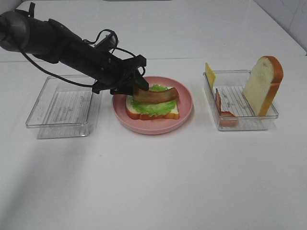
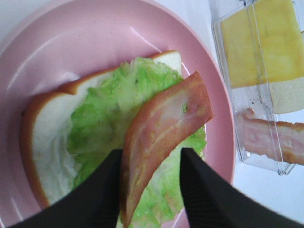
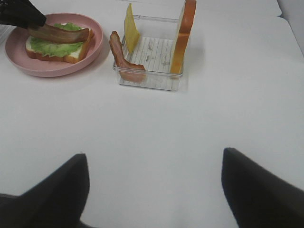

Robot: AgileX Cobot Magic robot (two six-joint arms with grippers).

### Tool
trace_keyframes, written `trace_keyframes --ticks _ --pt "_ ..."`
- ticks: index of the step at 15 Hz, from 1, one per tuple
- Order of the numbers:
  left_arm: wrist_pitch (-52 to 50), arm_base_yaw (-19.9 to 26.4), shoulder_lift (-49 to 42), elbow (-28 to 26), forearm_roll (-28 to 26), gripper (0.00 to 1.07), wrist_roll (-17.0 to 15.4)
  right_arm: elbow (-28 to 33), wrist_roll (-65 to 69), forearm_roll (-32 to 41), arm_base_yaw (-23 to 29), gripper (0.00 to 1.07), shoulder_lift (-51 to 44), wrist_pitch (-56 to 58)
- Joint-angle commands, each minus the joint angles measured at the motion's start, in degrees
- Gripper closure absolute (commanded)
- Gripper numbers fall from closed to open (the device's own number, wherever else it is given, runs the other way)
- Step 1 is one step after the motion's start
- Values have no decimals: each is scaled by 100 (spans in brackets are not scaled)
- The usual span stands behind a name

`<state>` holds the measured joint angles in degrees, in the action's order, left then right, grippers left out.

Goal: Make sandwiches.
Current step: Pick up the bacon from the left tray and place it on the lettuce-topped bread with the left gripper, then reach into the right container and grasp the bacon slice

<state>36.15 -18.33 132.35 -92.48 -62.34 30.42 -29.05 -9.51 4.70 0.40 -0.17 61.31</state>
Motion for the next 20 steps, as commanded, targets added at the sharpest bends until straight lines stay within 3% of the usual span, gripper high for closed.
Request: trace_keyframes --ticks 1,3,5,8,12,13,14,17,20 --pt "-97 -6 -115 -23 -29 43 -34 23 -34 -6 -34 33 -69 -46" --pt "-103 11 -235 -23 11 27 -34 23 -34 -6 -34 33 -69 -46" --pt "-74 97 -395 -23 34 27 -40 23 -34 -6 -34 33 -69 -46" --pt "579 533 -1003 -23 773 27 -275 23 -34 -6 -34 33 -63 -46" --pt "1318 957 -1742 -23 2051 27 -1060 23 -34 -6 -34 33 -63 -46" --pt "1599 991 -2126 -23 3008 27 -1490 23 -34 -6 -34 33 -63 -46" --pt "1684 991 -2263 -23 3398 27 -1662 23 -34 -6 -34 33 -63 -46" --pt "2595 974 -3060 -17 5162 27 -2670 23 -34 -6 -34 33 -63 -46" --pt "3157 974 -3615 286 5752 27 -2882 23 -34 -6 -34 33 -63 -46"
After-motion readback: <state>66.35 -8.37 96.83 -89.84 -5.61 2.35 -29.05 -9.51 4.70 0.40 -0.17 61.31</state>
